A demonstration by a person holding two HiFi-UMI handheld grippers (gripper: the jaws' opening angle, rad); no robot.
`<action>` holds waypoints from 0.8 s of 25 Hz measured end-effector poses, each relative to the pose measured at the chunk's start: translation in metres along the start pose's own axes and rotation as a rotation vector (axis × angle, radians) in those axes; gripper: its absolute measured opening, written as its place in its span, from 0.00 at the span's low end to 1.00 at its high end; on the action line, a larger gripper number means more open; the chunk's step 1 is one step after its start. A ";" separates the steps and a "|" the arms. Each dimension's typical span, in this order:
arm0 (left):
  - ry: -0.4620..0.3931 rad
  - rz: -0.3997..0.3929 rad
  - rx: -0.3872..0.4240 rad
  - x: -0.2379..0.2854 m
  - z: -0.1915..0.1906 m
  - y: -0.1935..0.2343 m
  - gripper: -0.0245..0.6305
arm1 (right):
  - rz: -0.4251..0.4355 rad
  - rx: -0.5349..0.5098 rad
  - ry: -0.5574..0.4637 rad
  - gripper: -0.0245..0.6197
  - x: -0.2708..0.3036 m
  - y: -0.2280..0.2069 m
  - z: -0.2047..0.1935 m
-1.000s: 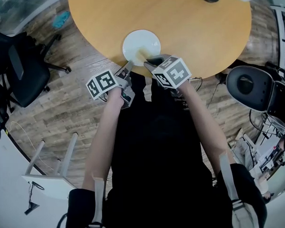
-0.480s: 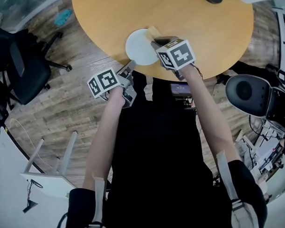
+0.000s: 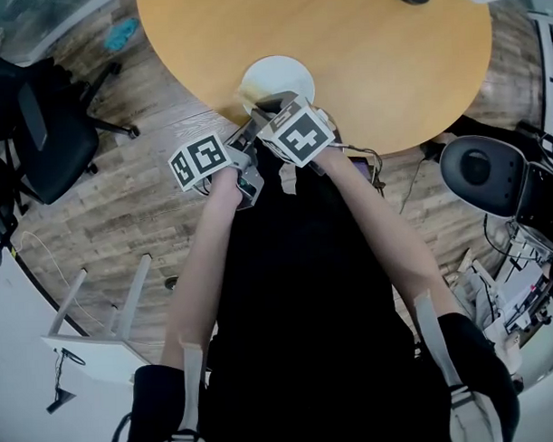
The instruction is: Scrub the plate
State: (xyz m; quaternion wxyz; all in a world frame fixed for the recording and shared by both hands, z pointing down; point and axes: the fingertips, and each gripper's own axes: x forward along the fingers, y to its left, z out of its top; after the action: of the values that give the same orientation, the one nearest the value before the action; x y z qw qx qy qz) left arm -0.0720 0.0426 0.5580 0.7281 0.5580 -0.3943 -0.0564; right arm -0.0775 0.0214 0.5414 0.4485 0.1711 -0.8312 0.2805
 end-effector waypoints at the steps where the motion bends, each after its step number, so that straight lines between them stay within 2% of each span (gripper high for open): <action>1: -0.001 0.000 -0.001 0.000 0.000 0.000 0.07 | 0.008 0.005 -0.006 0.09 0.000 0.000 0.001; 4: -0.003 -0.001 -0.002 -0.001 0.001 -0.001 0.07 | 0.021 0.031 -0.017 0.09 -0.003 -0.010 0.003; 8: -0.007 -0.008 -0.002 -0.002 0.001 -0.004 0.07 | -0.055 0.078 -0.045 0.09 -0.018 -0.054 0.010; 11: -0.009 -0.009 -0.004 -0.002 0.002 -0.004 0.07 | -0.055 0.114 -0.059 0.09 -0.027 -0.073 0.014; 14: -0.011 -0.010 -0.009 -0.002 0.002 -0.004 0.07 | -0.024 0.105 -0.040 0.09 -0.029 -0.068 0.010; 20: -0.020 -0.008 -0.020 -0.001 0.004 -0.004 0.07 | 0.049 0.052 0.014 0.09 -0.021 -0.030 -0.013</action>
State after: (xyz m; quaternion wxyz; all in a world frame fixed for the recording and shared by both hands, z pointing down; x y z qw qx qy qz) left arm -0.0736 0.0381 0.5541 0.7296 0.5515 -0.3985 -0.0688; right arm -0.0421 0.0064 0.5388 0.4429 0.1603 -0.8244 0.3139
